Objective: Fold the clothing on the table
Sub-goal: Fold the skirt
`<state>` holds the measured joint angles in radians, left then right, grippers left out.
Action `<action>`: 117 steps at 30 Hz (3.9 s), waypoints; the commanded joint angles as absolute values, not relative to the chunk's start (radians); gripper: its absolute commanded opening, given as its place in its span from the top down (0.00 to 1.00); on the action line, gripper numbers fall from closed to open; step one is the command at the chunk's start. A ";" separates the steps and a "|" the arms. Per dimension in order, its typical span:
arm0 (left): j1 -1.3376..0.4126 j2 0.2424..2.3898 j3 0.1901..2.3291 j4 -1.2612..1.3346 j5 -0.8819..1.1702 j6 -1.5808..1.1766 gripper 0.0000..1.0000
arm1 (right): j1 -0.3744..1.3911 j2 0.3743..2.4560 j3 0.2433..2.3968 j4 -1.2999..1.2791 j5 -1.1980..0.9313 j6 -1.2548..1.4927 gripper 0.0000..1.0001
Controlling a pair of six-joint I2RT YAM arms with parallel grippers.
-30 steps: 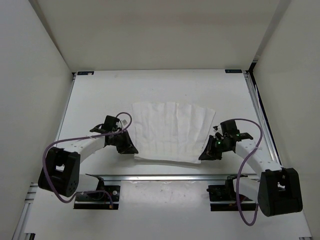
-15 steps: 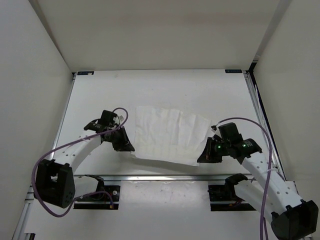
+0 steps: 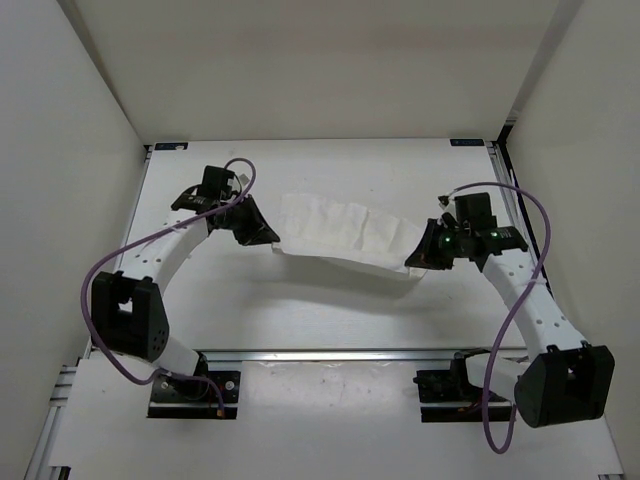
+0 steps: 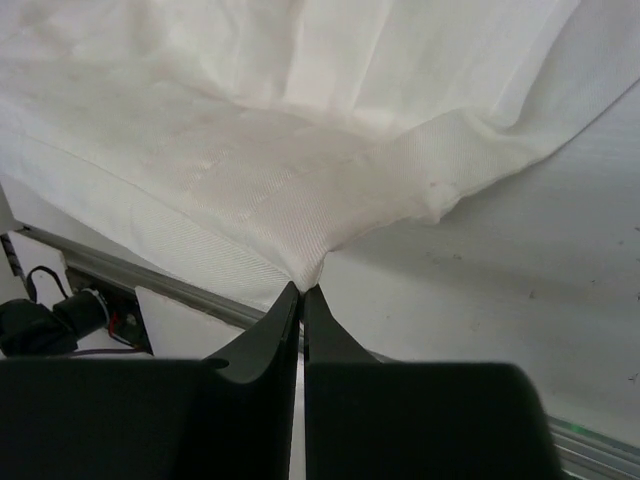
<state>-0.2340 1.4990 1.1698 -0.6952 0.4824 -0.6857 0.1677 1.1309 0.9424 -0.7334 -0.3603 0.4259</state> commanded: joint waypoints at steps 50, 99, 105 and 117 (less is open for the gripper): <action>-0.219 2.115 1.635 -0.399 0.307 -1.032 0.49 | -0.104 1.738 1.257 -0.290 -0.467 0.503 0.67; -0.195 1.878 1.111 -0.357 0.213 -0.759 0.94 | 0.057 1.557 0.904 -0.356 -0.393 0.457 0.04; -0.166 1.812 1.020 -0.364 0.242 -0.762 0.95 | 0.049 1.585 0.854 -0.253 -0.465 0.478 0.04; -0.155 1.772 1.005 -0.402 0.255 -0.735 0.97 | 0.115 1.862 1.046 -0.187 -0.495 0.480 0.17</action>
<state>-0.1631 1.8084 1.0237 -0.3462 0.2832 -0.7643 0.0856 1.7931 0.9966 -0.2070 -0.5137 0.5030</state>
